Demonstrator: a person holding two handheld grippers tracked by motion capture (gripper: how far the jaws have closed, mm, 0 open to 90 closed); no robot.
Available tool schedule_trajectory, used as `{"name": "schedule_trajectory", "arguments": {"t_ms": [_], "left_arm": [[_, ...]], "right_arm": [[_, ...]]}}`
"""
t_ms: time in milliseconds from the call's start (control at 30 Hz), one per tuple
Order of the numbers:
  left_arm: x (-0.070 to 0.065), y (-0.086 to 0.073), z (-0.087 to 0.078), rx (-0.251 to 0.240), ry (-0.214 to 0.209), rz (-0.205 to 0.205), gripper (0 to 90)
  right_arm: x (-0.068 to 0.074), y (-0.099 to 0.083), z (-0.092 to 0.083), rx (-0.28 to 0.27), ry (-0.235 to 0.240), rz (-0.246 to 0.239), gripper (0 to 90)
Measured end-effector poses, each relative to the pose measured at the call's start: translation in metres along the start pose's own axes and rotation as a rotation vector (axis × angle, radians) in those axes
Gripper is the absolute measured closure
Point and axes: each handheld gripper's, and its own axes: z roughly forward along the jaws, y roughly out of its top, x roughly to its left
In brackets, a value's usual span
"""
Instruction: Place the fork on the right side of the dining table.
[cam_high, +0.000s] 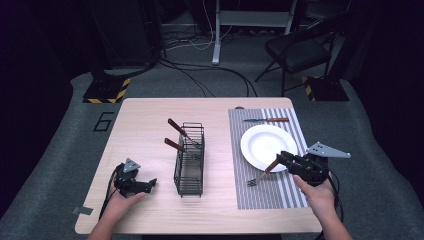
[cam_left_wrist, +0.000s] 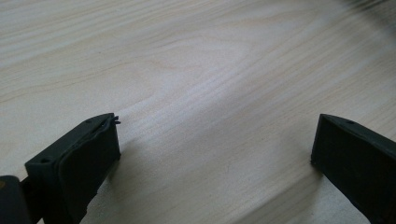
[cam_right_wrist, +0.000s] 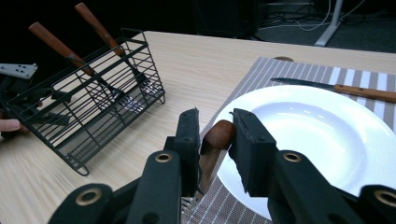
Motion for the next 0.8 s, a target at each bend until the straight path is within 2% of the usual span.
{"name": "schedule_trajectory", "arguments": {"t_ms": [100,800], "left_arm": [[0.000,0.000,0.000,0.000,0.000,0.000,0.9],[0.000,0.000,0.000,0.000,0.000,-0.001,0.9]], "right_arm": [[-0.004,-0.004,-0.003,-0.004,-0.016,0.025,72.1],[-0.029,-0.026,-0.011,-0.006,-0.085,0.118,72.7]]}}
